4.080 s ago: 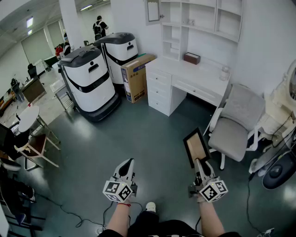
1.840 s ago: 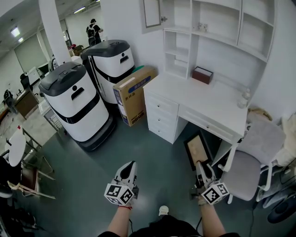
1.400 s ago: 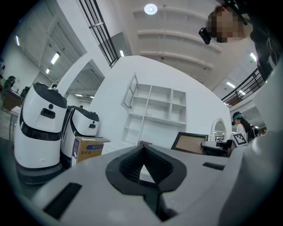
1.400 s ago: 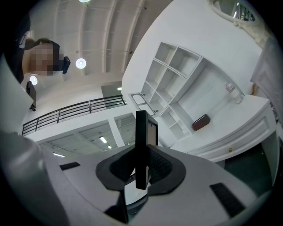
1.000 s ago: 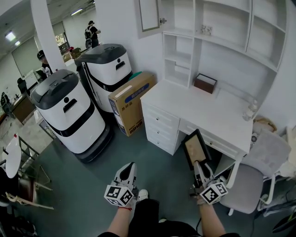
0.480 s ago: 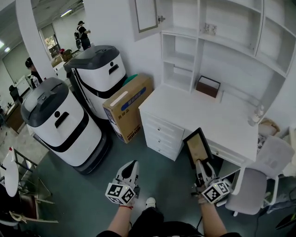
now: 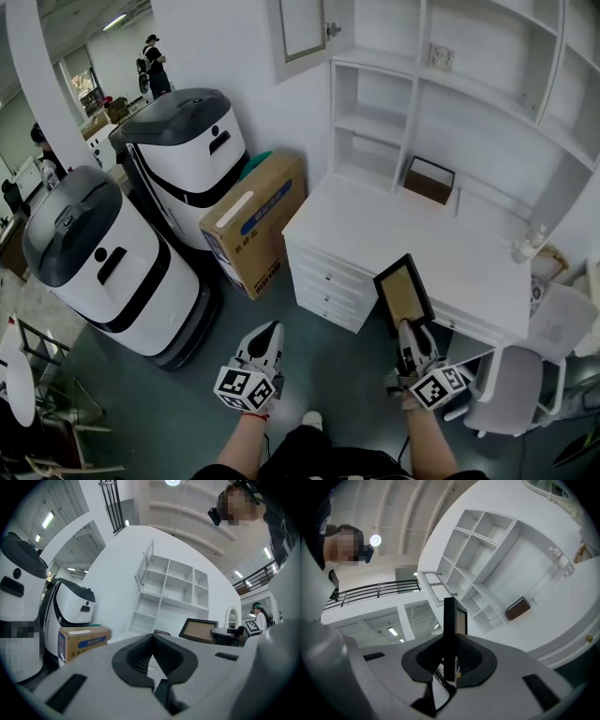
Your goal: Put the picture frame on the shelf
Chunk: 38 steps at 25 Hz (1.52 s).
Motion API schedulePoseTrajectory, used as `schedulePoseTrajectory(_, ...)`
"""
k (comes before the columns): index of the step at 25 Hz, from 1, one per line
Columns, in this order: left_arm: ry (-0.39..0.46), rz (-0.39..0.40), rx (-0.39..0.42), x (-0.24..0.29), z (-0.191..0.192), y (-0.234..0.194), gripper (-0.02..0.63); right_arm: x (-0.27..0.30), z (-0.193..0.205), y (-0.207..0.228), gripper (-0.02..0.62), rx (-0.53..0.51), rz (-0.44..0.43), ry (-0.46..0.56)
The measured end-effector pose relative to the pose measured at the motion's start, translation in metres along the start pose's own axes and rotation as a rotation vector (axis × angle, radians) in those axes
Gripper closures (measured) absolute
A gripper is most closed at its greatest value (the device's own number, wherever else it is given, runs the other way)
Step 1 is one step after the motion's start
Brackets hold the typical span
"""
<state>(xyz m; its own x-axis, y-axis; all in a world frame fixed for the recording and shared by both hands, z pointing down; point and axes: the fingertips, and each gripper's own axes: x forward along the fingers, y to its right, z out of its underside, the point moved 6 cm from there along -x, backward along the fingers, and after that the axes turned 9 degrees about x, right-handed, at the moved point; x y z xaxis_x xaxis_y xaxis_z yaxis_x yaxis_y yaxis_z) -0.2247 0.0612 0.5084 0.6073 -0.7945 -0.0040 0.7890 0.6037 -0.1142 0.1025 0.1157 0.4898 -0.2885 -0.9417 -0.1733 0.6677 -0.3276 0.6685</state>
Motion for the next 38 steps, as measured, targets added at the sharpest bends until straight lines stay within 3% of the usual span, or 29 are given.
schedulePoseTrajectory(10, 0.011, 0.039, 0.001, 0.037, -0.003, -0.063, 0.602, 0.060, 0.023, 0.003, 0.531, 0.013, 0.022, 0.042)
schedulePoseTrajectory(21, 0.033, 0.045, -0.019, 0.070, 0.000, -0.091, 0.601, 0.114, 0.025, 0.017, 0.531, 0.027, 0.004, 0.038)
schedulePoseTrajectory(38, 0.038, 0.132, 0.009, 0.230, -0.020, -0.136, 0.601, 0.244, -0.014, 0.084, 0.531, 0.017, -0.005, 0.059)
